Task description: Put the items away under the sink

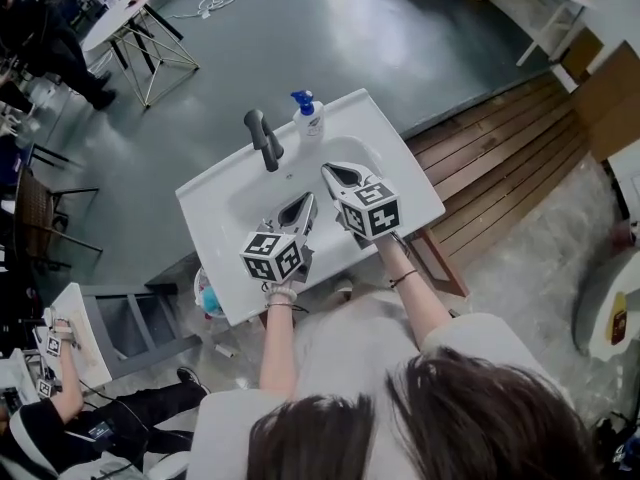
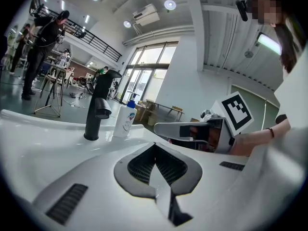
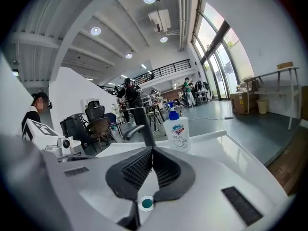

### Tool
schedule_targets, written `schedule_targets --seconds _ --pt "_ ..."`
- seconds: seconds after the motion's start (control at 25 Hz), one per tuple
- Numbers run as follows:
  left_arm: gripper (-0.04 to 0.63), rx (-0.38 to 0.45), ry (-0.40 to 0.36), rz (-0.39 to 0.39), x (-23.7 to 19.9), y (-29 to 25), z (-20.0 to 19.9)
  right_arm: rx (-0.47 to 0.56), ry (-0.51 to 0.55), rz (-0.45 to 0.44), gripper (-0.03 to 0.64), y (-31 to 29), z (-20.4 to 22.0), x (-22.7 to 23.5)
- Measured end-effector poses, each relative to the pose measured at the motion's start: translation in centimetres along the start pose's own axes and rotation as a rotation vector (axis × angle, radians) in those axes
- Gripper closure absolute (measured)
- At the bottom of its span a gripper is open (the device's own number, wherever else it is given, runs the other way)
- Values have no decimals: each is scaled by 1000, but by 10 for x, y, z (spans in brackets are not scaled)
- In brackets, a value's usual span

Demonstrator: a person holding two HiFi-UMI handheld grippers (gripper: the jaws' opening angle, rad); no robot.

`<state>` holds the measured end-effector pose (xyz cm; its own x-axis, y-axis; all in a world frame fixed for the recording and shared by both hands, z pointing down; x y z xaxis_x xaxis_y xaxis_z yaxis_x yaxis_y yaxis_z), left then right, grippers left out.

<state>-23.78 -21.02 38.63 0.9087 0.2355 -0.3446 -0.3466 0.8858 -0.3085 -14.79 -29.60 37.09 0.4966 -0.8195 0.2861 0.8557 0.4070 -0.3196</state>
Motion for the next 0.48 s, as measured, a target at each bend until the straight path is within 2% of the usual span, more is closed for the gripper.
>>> schedule_targets --seconds 0.48 --pt "598 0 30 -1 -10 -10 -6 5 10 5 600 -21 -14 14"
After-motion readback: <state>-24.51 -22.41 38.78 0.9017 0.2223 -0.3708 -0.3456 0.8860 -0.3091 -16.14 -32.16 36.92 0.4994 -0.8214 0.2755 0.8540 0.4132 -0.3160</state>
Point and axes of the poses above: the fingertips, and each gripper's own axes: y backward along the fingers, x to its right, z out of its underside, the point moved 6 cm from there along y, backward along the fingers, and after that the axes turned 4 degrees about -z, right-handed, at the moved point
